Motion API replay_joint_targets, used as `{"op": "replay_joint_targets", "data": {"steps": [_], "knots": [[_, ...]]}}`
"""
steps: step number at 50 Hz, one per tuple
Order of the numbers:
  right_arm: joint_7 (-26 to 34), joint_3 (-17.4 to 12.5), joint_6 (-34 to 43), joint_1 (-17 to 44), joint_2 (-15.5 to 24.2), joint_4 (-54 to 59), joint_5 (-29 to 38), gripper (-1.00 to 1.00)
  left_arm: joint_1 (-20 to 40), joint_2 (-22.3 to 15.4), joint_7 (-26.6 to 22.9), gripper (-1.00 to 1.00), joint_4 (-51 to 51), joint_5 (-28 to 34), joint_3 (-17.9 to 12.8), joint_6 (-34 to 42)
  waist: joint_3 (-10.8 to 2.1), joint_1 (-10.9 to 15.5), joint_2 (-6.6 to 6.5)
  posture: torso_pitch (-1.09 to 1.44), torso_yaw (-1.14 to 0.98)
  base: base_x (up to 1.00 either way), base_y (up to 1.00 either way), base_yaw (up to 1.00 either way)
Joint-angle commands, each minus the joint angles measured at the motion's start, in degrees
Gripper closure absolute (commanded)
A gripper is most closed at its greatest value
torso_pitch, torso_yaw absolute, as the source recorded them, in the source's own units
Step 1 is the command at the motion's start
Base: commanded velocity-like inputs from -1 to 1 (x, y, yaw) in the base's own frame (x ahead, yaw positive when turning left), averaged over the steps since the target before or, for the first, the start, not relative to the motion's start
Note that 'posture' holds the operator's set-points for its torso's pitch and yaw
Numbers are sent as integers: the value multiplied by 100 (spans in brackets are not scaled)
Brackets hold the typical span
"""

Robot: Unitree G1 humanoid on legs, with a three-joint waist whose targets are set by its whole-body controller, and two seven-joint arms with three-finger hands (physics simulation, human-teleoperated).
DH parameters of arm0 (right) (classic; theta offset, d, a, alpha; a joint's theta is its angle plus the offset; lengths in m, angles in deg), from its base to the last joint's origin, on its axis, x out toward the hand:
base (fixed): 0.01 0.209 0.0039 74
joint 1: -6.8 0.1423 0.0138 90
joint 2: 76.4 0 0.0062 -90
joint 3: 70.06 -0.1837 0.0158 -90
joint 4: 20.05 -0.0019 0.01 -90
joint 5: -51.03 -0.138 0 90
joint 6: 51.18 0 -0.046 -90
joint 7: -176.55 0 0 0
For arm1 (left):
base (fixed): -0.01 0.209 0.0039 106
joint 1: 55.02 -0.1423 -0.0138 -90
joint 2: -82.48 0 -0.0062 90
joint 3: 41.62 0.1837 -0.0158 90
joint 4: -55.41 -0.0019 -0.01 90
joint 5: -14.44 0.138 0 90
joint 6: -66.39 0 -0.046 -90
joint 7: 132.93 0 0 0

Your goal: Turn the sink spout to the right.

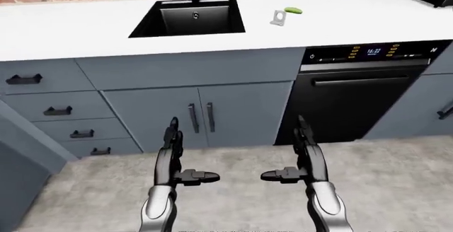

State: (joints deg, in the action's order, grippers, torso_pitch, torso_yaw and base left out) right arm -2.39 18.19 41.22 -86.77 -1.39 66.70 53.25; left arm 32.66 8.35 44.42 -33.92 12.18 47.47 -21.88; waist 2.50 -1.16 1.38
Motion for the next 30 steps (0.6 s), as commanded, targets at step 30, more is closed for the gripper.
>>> {"op": "replay_joint_targets", "data": {"steps": [30], "knots": [[97, 12, -191, 71, -17, -195, -94, -100, 42, -53, 17, -100, 291, -1, -79, -83, -152, 219, 20, 0, 0, 0, 6, 0]]}}
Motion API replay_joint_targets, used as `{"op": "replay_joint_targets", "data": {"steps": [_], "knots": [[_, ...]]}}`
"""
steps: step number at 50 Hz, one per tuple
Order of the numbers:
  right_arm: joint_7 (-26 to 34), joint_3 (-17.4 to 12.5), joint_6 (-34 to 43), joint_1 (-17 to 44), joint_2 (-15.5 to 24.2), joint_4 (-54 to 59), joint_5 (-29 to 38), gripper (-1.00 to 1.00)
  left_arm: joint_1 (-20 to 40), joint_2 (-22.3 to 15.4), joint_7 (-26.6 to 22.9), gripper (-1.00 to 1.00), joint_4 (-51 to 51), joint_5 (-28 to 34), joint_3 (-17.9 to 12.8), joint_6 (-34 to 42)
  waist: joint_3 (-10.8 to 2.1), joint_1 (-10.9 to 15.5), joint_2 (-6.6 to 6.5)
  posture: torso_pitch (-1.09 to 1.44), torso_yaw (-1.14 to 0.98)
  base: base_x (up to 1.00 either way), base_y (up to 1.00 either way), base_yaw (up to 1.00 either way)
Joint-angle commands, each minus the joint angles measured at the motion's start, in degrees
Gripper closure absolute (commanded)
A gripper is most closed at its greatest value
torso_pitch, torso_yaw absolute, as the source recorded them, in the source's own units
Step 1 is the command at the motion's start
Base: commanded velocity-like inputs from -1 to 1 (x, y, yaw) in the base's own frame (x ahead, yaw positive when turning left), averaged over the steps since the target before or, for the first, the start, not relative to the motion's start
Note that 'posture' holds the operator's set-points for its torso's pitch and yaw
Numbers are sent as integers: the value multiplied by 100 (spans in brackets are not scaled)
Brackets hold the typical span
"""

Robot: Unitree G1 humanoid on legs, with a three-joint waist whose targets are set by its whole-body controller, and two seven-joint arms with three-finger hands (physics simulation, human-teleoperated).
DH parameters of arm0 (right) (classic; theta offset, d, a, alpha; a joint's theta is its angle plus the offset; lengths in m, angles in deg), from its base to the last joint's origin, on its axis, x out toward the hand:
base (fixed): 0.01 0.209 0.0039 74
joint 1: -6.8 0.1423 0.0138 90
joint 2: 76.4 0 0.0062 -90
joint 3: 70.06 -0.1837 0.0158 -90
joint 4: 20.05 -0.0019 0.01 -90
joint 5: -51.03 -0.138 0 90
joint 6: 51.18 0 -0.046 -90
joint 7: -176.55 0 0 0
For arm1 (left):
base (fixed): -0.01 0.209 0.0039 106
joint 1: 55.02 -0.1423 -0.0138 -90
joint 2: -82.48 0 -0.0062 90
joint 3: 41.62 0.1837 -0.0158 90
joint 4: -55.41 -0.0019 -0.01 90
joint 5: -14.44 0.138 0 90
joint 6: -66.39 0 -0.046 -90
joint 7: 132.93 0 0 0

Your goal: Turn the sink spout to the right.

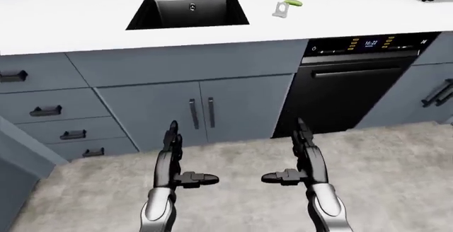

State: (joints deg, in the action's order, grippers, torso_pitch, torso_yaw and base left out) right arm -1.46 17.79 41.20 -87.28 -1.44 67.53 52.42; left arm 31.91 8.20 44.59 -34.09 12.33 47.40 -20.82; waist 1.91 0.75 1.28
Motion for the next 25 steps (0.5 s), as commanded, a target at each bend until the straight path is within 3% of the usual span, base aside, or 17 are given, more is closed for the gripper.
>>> {"op": "replay_joint_targets", "data": {"steps": [1, 6, 13, 14, 15, 16, 17, 19, 22, 23, 25], "knots": [[6, 54, -204, 123, -12, -266, -9, -100, 117, -39, -1, -100, 314, -19, -76, -185, -112, 4, 3, 0, 0, 0, 0, 0], [18, 70, -223, 68, -13, -345, -3, -100, 71, -37, -10, -100, 391, -20, -71, -160, -190, -57, -88, 0, 0, 0, 0, 0], [22, 70, -239, 82, -7, -323, 27, -100, 109, -31, 3, -100, 309, 3, -60, -191, -246, -67, -87, 0, 0, 0, 0, 0], [27, 69, -237, 73, -6, -336, 26, -100, 98, -27, 5, -100, 315, 9, -51, -196, -327, -77, -92, 0, 0, 0, 24, 0], [23, 70, -245, 71, -8, -329, 34, -100, 84, -23, 6, -100, 322, 20, -38, -204, -208, -103, -53, 0, 0, 0, 43, 0], [24, 79, -234, 63, -10, -351, 43, -100, 77, -21, 6, -100, 329, 27, -29, -207, -165, -116, 97, 0, 0, 0, 70, 0], [27, 79, -224, 59, -12, -372, 41, -100, 80, -20, 5, -100, 325, 25, -29, -205, -159, -126, 227, 0, 0, 0, 71, 0], [29, 65, -235, 65, -11, -363, 30, -100, 115, -22, 14, -100, 256, 35, -32, -229, -169, -144, 286, 0, 0, 0, 68, 0], [39, 68, -220, 57, -14, -385, 20, -100, 99, -20, 15, -100, 281, 37, -25, -225, -87, -148, 194, 0, 0, 0, 56, 0], [40, 66, -202, 54, -15, -410, 16, -100, 95, -20, 14, -100, 286, 38, -23, -223, -63, -182, 105, 0, 0, 0, 0, 0], [47, 58, -203, 55, -15, -416, -2, -100, 108, -20, 14, -100, 256, 41, -22, -235, -34, -256, -232, 0, 0, 0, 0, 0]]}}
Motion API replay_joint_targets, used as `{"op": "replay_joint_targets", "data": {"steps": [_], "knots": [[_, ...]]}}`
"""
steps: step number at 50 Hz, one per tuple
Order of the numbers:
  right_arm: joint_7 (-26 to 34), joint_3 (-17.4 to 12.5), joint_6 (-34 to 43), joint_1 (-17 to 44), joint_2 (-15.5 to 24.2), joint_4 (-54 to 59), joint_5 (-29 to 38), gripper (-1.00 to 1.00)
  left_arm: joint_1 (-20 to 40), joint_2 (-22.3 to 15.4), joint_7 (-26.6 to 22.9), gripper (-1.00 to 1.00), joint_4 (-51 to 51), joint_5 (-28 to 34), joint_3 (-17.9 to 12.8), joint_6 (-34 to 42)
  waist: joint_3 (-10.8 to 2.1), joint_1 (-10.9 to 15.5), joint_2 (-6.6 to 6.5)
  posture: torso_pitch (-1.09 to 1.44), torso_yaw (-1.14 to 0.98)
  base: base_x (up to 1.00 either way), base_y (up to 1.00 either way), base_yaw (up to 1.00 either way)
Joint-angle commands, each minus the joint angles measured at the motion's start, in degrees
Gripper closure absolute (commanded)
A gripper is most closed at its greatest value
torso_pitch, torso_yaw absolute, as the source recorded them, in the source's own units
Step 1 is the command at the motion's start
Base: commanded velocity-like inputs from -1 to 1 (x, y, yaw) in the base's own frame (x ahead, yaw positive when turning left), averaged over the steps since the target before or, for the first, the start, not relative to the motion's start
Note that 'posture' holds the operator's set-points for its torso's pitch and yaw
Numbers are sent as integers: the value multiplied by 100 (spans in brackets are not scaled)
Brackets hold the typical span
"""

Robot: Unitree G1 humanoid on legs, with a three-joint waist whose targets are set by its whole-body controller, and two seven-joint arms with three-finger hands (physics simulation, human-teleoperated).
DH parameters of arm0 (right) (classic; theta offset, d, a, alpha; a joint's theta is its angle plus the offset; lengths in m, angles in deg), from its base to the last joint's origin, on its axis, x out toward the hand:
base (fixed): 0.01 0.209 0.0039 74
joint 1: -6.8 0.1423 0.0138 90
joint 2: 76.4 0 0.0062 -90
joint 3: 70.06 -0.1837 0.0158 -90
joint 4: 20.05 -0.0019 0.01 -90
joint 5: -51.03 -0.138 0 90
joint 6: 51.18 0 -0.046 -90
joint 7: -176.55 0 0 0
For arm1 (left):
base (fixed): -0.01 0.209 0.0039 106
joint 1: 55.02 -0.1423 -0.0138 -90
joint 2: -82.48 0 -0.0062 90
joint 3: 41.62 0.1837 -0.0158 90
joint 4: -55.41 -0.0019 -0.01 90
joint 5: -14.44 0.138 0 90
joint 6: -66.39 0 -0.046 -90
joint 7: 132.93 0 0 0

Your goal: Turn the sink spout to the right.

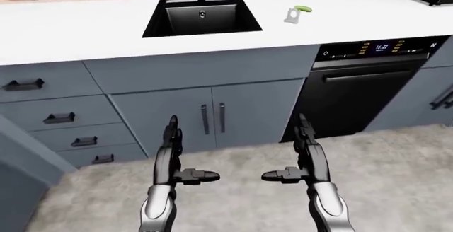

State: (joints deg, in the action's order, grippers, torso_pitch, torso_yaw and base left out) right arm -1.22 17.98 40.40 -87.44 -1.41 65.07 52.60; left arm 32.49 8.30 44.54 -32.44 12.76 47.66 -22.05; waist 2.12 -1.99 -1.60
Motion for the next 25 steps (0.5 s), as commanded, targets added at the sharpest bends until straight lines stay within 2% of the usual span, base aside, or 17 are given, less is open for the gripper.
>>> {"op": "replay_joint_targets", "data": {"steps": [1, 2, 3, 6, 8, 10, 17, 19, 20, 21, 25], "knots": [[24, 41, -122, 69, -19, -174, -21, -100, 54, -29, 21, -100, 78, 2, -44, -117, -89, 7, -224, 0, 0, 0, 0, 0], [20, 43, -126, 76, -21, -163, -19, -100, 42, -28, 19, -100, 103, 0, -41, -111, -106, 19, -165, 0, 0, 0, 0, 0], [16, 49, -139, 94, -22, -128, -10, -100, 39, -29, 19, -100, 113, -3, -42, -106, -16, 83, -21, 0, 0, 0, 0, 0], [7, 49, -155, 129, -21, -57, -7, -100, 64, -30, 21, -100, 65, -5, -48, -118, -56, 147, 236, 0, 0, 0, 0, 0], [11, 50, -141, 108, -19, -95, -10, -100, 64, -31, 20, -100, 70, -7, -49, -114, -70, 166, 452, 0, 0, 0, 0, 0], [21, 36, -110, 90, -11, -152, -27, -100, 103, -34, 28, -100, 14, -9, -61, -126, -90, 215, 354, 0, 0, 0, 0, 0], [134, -142, -290, 335, 68, 283, -226, -100, 209, -48, -61, -100, -152, -162, -117, -84, -224, 212, 265, 0, 0, 0, 0, 0], [191, -334, -418, 587, 178, 683, -362, -100, 330, -63, -45, -100, -197, -283, -198, 13, -255, 222, 250, 0, 0, 0, 0, 0], [211, -423, -301, 817, 268, 860, -416, -100, 473, -114, 103, -100, -329, -134, -239, -26, -260, 223, 240, 0, 0, 0, 0, 0], [144, -490, 4, 964, 349, 721, -403, -100, 662, -163, 35, -100, -368, -246, -292, 188, -271, 214, 233, 0, 0, 0, 0, 0], [73, -487, 1206, 1414, 491, -78, -254, -100, 1152, -325, 98, -100, 126, -395, -435, 1110, -325, 238, 229, 0, 0, 0, 0, 0]]}}
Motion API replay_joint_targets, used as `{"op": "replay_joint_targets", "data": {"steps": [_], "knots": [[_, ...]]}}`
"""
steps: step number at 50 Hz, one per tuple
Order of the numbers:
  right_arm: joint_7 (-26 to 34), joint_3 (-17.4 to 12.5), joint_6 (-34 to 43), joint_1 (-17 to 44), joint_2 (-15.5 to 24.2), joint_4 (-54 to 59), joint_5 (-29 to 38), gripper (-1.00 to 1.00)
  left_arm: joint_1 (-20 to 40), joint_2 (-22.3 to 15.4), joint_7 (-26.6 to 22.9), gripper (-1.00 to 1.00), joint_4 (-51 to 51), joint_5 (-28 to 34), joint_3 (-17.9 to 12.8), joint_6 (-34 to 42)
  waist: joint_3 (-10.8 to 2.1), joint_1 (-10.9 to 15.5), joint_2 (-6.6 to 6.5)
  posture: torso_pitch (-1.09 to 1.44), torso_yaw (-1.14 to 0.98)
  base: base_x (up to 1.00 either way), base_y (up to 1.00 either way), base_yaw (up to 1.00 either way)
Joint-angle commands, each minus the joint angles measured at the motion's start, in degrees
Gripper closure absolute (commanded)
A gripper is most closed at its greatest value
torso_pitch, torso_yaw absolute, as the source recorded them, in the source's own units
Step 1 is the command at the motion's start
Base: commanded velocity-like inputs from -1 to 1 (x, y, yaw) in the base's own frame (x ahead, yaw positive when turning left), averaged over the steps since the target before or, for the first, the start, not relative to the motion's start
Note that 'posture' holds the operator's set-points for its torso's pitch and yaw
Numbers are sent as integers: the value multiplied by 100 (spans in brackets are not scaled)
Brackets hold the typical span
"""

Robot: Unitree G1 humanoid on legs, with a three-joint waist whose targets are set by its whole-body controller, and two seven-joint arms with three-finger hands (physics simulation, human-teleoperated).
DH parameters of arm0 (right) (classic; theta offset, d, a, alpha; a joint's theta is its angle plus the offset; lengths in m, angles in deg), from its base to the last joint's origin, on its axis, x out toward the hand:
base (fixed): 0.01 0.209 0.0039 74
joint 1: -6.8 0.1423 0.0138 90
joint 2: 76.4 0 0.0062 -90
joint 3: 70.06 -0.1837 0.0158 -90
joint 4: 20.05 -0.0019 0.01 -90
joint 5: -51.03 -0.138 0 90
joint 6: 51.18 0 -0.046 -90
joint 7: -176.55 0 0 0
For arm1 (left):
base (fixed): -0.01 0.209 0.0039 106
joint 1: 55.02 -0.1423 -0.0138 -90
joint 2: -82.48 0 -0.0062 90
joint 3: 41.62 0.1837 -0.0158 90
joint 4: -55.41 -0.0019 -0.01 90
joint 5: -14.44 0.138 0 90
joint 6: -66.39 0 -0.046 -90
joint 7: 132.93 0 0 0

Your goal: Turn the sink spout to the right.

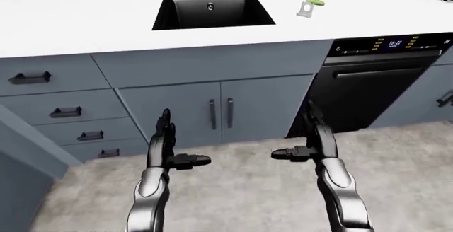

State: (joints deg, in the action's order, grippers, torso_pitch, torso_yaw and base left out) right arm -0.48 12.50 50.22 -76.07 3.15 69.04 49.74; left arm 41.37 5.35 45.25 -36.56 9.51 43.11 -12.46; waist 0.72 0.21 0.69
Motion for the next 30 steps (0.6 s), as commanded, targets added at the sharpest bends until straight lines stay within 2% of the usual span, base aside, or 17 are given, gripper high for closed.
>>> {"op": "replay_joint_targets", "data": {"steps": [1, 4, 7, 10, 12, 18, 25, 26, 27, 30], "knots": [[7, 24, 505, 502, 87, -529, 23, -100, 482, -87, -19, -100, 826, -234, -41, 597, -182, 13, -5, 0, 0, 0, 0, 0], [-9, -70, 1235, 1107, 293, -610, 70, -100, 1116, -284, 171, -100, 1153, -230, -148, 1341, -201, -3, -10, 0, 0, 0, 0, 0], [25, -108, 1760, 1772, 481, -455, 56, -100, 1814, -388, 342, -100, 1343, -143, -78, 2023, -223, 2, -3, 0, 0, 0, 0, 0], [77, -182, 2024, 2436, 683, -11, -23, -100, 2560, -471, 395, -100, 1065, -95, -51, 2436, -235, 11, -5, 0, 0, 0, 0, 0], [71, -262, 2192, 2801, 850, 221, -93, -100, 3017, -561, 391, -100, 741, -154, -146, 2608, -239, 15, -9, 0, 0, 0, 0, 0], [132, -392, 2594, 3684, 1339, 857, -213, -100, 4136, -1015, 456, -100, -522, -210, -321, 2616, -194, 17, -13, 0, 0, 0, 0, 0], [96, -356, 2594, 4204, 1553, 1494, -260, -100, 4599, -1234, 506, -100, -1217, -334, -367, 2495, -142, -3, 0, 0, 0, 0, 0, 0], [107, -364, 2639, 4222, 1581, 1464, -273, -100, 4602, -1249, 518, -100, -1221, -331, -354, 2506, -279, -4, -11, 0, 0, 12, 0, 0], [114, -366, 2663, 4219, 1591, 1424, -283, -100, 4600, -1259, 523, -100, -1190, -337, -349, 2530, -161, 4, -26, 0, 0, 12, 0, 0], [122, -370, 2762, 4245, 1637, 1344, -283, -100, 4685, -1320, 528, -100, -1215, -362, -375, 2575, 21, 7, -87, 0, 0, 25, 0, 0]]}}
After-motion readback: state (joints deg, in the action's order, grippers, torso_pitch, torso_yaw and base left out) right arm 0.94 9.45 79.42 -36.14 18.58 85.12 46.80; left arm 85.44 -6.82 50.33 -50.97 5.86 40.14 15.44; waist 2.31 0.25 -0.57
